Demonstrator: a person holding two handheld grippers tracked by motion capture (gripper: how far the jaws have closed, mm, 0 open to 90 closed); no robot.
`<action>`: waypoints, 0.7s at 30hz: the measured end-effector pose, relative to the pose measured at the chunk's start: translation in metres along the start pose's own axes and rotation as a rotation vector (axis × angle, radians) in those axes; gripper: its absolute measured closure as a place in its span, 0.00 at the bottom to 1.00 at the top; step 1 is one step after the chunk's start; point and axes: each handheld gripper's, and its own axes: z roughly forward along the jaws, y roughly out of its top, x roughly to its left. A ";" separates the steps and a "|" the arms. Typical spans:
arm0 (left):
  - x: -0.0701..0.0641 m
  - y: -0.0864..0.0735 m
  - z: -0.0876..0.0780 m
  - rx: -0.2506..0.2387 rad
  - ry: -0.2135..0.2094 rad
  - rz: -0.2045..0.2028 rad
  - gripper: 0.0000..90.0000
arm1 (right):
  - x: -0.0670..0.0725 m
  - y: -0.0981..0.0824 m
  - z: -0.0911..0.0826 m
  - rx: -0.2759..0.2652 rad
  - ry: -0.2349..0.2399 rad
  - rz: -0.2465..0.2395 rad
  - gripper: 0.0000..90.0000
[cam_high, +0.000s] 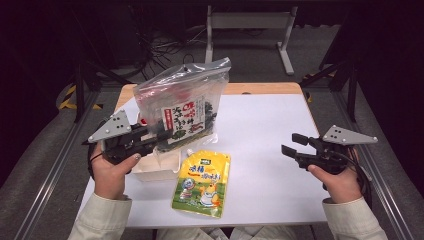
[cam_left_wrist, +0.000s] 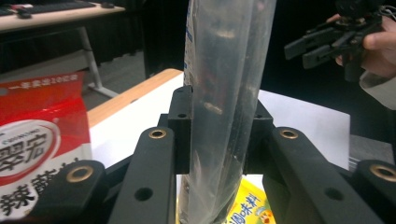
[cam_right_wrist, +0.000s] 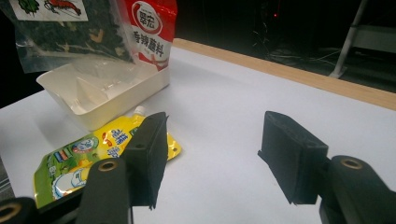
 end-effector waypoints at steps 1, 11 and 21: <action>0.001 0.000 0.000 -0.002 0.007 0.001 0.80 | -0.001 -0.001 0.000 0.000 -0.002 0.000 0.45; 0.014 -0.004 -0.005 -0.052 0.077 0.025 0.80 | -0.003 -0.006 0.002 0.025 -0.003 0.012 0.44; 0.028 -0.013 -0.008 -0.064 0.147 0.005 0.80 | -0.004 -0.008 0.002 0.033 -0.001 0.017 0.43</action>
